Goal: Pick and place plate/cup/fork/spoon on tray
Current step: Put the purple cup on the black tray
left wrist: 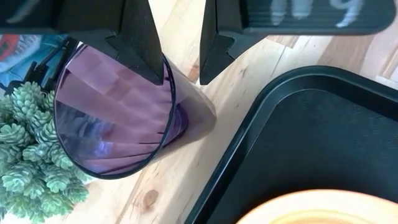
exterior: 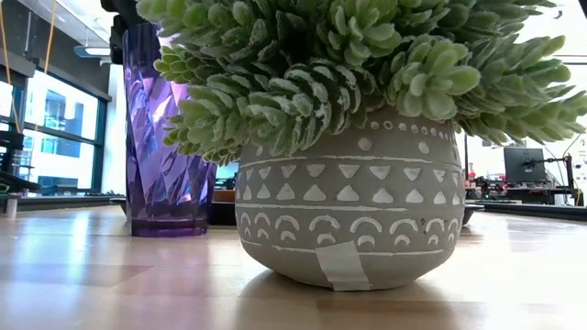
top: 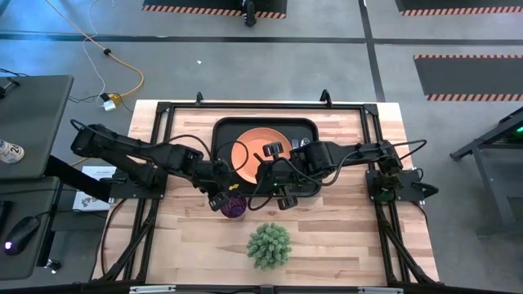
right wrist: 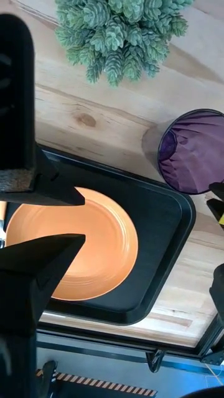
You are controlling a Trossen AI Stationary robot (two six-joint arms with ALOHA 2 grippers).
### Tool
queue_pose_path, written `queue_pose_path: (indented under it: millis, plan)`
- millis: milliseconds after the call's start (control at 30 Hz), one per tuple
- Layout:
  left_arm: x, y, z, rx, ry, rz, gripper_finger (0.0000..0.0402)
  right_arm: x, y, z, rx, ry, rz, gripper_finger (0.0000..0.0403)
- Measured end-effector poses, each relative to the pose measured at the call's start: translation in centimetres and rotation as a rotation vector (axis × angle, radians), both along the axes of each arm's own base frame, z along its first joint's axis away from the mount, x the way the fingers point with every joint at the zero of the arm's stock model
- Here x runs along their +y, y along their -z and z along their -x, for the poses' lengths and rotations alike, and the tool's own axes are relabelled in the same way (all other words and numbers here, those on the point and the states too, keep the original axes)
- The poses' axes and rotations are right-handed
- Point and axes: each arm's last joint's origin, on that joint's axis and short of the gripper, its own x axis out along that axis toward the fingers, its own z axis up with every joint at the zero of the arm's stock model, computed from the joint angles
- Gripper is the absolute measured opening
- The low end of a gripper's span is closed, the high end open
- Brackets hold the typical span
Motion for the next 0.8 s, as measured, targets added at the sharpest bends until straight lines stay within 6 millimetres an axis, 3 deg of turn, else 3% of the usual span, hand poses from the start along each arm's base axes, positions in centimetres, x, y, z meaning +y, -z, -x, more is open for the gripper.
queue_pose_path:
  millis: [800]
  plan:
    - [-0.61,0.01,-0.23,-0.021,-0.003,0.014,0.0095,-0.9,0.04,-0.21,0.0,0.032,-0.007,0.0075]
